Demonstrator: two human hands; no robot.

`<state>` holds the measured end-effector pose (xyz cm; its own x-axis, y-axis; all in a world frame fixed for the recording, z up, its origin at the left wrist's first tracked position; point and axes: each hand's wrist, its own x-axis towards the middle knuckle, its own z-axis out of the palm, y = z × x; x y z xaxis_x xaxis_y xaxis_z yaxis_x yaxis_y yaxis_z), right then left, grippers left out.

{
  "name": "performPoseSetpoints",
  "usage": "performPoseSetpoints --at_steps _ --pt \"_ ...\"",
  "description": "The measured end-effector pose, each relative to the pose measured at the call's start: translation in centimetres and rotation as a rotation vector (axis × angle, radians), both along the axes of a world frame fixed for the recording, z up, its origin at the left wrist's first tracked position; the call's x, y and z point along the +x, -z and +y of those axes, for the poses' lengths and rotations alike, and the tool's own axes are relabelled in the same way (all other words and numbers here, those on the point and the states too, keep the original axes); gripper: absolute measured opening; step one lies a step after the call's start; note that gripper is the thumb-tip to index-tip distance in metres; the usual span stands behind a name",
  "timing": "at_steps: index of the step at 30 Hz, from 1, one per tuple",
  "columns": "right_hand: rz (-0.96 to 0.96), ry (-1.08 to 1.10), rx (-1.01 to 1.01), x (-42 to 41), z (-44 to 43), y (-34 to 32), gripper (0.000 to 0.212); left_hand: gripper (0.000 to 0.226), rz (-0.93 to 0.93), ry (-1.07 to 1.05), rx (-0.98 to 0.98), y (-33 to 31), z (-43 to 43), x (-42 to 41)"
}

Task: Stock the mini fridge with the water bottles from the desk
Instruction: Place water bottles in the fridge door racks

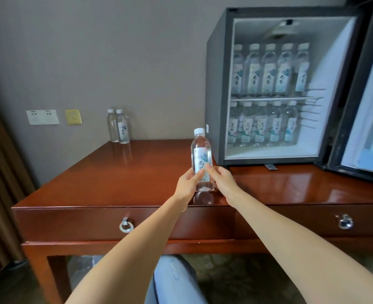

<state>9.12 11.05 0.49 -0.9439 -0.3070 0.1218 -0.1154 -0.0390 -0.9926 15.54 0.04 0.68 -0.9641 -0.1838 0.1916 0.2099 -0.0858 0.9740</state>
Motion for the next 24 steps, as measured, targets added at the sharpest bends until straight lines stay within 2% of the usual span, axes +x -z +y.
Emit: performPoseSetpoints --at_steps 7,14,21,24 --pt "0.008 0.148 -0.031 -1.7 6.5 0.5 0.042 0.031 0.003 0.116 -0.015 0.1 5.8 -3.2" --pt "0.017 0.276 -0.064 -2.1 13.7 0.5 0.031 0.033 0.008 0.295 -0.08 0.2 12.0 -6.2" --pt "0.059 0.399 0.055 -2.7 19.2 -0.1 0.034 0.034 0.029 0.414 -0.045 0.5 17.1 -8.5" --pt "0.059 0.452 0.079 -2.8 22.5 -0.4 0.027 0.035 0.054 0.488 -0.053 0.6 20.2 -9.7"
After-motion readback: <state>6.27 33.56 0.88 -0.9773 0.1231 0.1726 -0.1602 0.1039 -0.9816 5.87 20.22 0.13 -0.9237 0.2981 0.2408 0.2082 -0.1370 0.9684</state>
